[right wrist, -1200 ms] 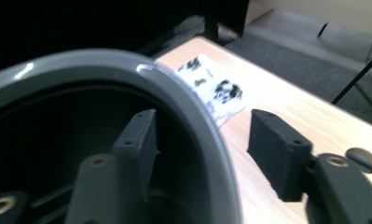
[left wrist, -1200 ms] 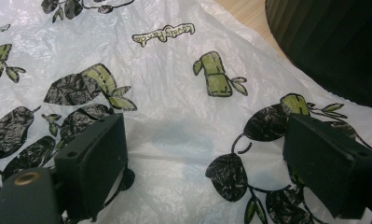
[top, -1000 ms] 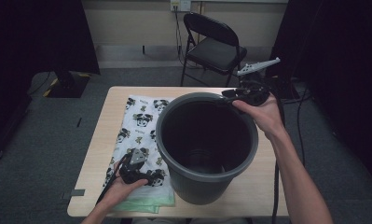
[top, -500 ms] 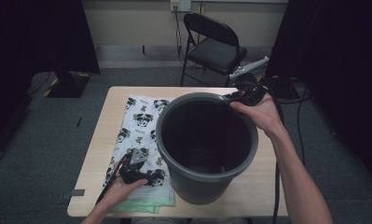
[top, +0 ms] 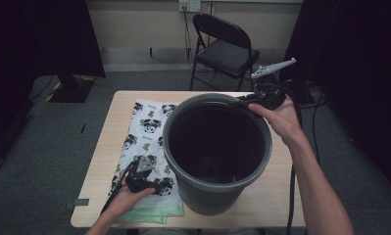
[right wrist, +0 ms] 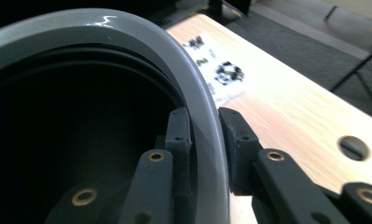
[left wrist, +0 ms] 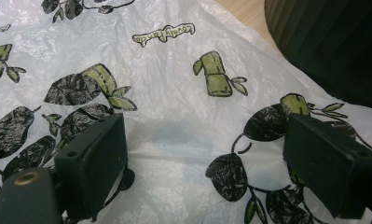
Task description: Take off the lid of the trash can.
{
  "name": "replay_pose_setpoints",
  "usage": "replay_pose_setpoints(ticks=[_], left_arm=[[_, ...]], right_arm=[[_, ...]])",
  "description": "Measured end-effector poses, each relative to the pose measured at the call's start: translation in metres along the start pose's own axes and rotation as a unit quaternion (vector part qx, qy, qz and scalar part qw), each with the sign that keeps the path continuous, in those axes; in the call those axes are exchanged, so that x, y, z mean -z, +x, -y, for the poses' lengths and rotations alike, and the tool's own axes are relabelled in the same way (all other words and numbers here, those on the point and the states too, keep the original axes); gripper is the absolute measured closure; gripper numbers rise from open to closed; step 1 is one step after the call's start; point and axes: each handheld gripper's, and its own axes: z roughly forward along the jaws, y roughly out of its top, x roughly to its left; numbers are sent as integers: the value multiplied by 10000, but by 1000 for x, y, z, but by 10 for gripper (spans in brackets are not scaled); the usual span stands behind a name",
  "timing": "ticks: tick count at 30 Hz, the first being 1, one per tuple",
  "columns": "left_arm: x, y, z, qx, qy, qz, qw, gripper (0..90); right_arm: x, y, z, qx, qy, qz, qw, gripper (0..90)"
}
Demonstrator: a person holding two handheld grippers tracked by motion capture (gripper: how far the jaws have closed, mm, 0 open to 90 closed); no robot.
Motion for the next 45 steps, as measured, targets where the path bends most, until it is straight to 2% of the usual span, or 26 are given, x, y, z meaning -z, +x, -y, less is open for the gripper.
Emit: replay_pose_setpoints(ticks=[5,9,17,29,39,42,45], left_arm=[[0,0,0,-2,3,0,10000,131],[0,0,0,-2,-3,4,10000,131],[0,1,0,-45,19,-10,10000,131],[0,0,0,1,2,2,10000,131],[0,0,0,2,0,1,10000,132],[0,0,0,2,2,-2,10000,131],[0,0,0,2,2,-2,10000,131]], right_arm=[[-1,-6,3,-212,-154,-288,9992,755],[0,-8,5,-321,-224,-361,9986,755],[1,-16,11,-598,-422,-715,9947,758],[4,-22,12,-826,-494,-949,9908,761],[9,-21,12,-837,-609,-1093,9886,762],[12,-20,12,-827,-590,-1066,9891,764],[17,-22,13,-855,-664,-1140,9876,764]])
